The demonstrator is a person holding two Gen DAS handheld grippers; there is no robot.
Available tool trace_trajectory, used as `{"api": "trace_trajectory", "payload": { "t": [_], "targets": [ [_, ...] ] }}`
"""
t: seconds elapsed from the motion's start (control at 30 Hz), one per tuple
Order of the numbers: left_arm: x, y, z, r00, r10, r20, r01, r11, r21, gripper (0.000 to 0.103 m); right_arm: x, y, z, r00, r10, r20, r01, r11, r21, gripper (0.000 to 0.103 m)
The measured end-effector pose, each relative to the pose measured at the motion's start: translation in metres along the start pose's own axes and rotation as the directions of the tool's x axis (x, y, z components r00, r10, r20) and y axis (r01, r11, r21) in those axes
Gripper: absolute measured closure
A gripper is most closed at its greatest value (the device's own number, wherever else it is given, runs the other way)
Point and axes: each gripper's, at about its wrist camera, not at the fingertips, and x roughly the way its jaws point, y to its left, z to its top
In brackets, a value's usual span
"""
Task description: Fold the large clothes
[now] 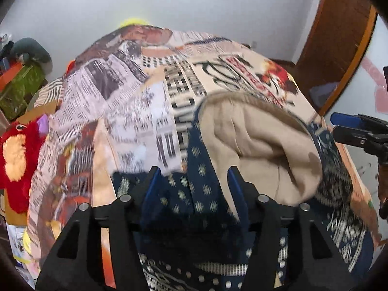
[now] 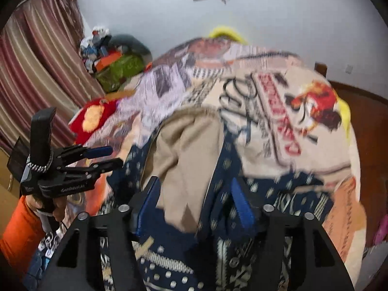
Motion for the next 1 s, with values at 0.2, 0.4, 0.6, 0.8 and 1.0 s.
{"api": "trace_trajectory", "payload": {
  "t": [0.2,0.4,0.6,0.8,1.0],
  "targets": [
    [0.039,0.016,0.036,1.0,-0.024,-0.02,0.022,0.994,-0.107,0.046,0.049,-0.016,0.038,0.998,-0.046,-0.038,0.047,0.999,0.025,0.041],
    [0.086,0.03,0.051,0.989,-0.137,-0.064,0.116,0.959,-0.258,0.047,0.11,-0.04,0.05,0.992,-0.04,-0.122,0.053,0.993,0.106,0.041],
    [0.116,0.037,0.048,0.965,-0.243,-0.101,0.194,0.916,-0.352,0.086,0.137,-0.051,0.046,0.987,0.011,-0.16,0.017,0.986,0.168,0.064],
    [0.095,0.033,0.044,0.965,-0.254,-0.068,0.22,0.922,-0.319,0.093,0.124,-0.039,0.043,0.992,0.02,-0.122,-0.005,0.993,0.122,0.088],
    [0.032,0.004,0.039,0.985,-0.172,-0.024,0.167,0.977,-0.131,0.093,0.08,-0.016,0.038,0.997,0.042,-0.064,-0.037,0.996,0.082,0.093]
  ]
}}
